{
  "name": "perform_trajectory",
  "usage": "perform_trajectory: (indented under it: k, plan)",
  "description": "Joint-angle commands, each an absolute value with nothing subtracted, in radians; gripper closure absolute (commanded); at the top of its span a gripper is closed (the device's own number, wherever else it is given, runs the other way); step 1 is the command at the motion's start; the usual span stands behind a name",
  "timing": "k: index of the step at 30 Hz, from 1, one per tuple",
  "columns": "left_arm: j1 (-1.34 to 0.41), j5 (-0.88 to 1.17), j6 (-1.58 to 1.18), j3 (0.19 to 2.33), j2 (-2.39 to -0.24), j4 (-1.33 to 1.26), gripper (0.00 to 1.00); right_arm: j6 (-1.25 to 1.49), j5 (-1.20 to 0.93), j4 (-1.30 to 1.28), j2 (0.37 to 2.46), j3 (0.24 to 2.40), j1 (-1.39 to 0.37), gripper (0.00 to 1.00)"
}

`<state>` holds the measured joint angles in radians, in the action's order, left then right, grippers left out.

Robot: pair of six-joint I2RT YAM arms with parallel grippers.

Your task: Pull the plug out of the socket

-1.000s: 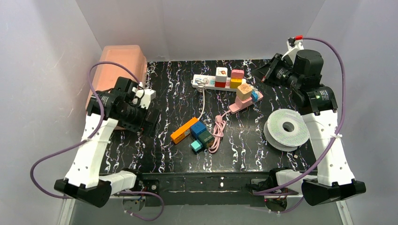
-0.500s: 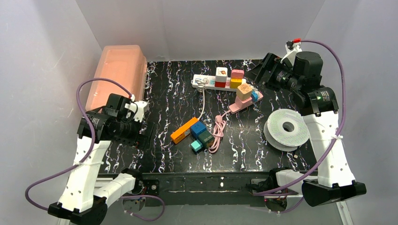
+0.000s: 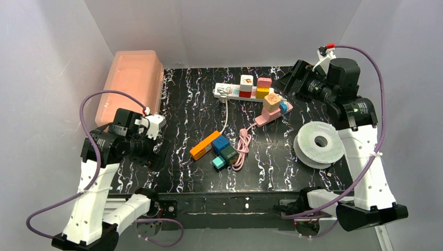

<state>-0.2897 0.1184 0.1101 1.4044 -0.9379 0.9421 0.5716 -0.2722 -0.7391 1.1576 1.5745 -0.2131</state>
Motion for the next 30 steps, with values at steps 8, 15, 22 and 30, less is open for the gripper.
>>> perform_trajectory:
  k: [8,15,22,30]
  plan:
    - [-0.282,0.082,0.238,1.413,-0.823,1.137,0.02,0.560,-0.313,-0.714,1.105,1.583,-0.210,0.11]
    - [-0.282,0.130,0.221,1.449,-0.843,1.159,0.12,0.569,-0.305,-0.720,1.093,1.578,-0.210,0.11]
    - [-0.282,0.178,0.221,1.460,-0.874,1.154,0.15,0.555,-0.296,-0.731,1.091,1.583,-0.211,0.11]
    - [-0.283,0.194,0.234,1.507,-0.916,1.170,0.02,0.551,-0.291,-0.731,1.094,1.589,-0.210,0.11]
